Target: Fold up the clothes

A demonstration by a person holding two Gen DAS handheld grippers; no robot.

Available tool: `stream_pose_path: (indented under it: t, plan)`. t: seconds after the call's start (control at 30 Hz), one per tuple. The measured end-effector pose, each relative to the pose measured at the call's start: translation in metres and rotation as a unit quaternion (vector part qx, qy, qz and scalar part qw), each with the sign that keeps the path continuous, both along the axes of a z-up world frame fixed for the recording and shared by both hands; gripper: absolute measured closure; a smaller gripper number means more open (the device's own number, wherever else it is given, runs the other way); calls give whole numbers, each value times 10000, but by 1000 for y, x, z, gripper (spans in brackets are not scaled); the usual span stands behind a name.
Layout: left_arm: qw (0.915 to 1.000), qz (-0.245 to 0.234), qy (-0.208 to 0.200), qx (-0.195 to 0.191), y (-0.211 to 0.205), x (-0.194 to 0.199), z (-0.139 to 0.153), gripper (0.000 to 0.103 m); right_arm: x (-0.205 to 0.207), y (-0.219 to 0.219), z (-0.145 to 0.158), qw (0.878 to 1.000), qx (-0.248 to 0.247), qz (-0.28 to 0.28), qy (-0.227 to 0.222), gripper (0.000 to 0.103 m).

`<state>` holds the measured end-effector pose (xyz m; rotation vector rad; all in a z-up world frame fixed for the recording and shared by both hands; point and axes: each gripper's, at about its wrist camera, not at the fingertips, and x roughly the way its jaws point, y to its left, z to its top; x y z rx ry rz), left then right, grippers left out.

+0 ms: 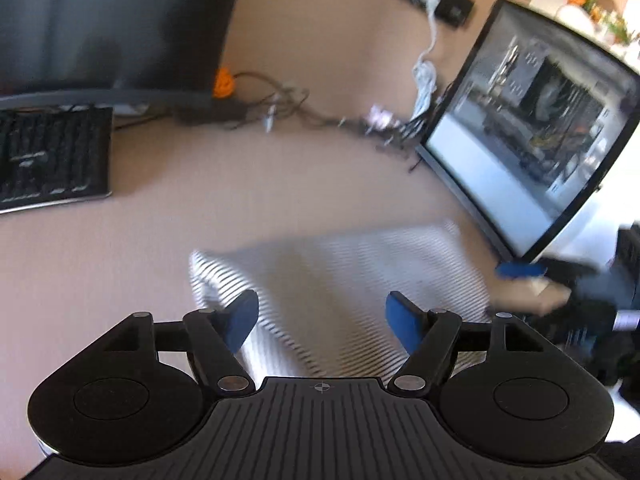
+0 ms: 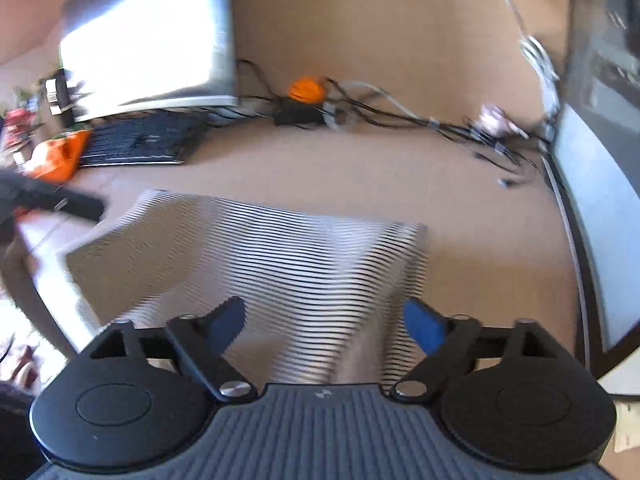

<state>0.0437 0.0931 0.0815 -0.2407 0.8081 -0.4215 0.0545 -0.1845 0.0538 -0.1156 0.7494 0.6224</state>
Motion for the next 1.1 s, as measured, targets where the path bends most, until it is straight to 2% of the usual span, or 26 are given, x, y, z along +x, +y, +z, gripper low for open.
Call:
stream_pose_path:
  t: [0.1,0.2,0.27,0.4,0.57,0.67,0.77,0.93,1.0,1.1]
  plan:
    - [9994,-257,85,-213,-17,3,-9,21,-14,21,-7,9985,-108,530,65,14]
    - [9987,-267,423,-31,-30,12,-37,21,-21,48,-36,9905,-1085,830,-158,13]
    - [9975,-223,654,112,-35,19,-57,23,-25,57,-51,9810,-1502,1011,-693,0]
    - [9977,-124,647,181,-35,19,-61,23,-12,49,-38,9876,-1165,953,-452,0]
    - [9959,-128,533,715,-49,12,-58,22,-6,15,-15,9969,-647,150,-429,0]
    - [9938,-153,439,1013,-59,8,-58,18,-5,5,-20,9926,-956,-469,-582,0]
    - [9926,-198,403,1128,-66,8,-60,13,2,9,-49,9786,-1865,-746,-440,0]
    - [9914,-289,403,1208,-70,8,-60,9,7,11,-53,9772,-1893,-895,-355,0]
    - [9909,-323,405,1240,-71,9,-59,9,10,13,-51,9755,-1978,-946,-183,0]
    - [9929,-319,293,1109,-65,15,-48,9,18,14,-41,9752,-1962,-1023,12,0]
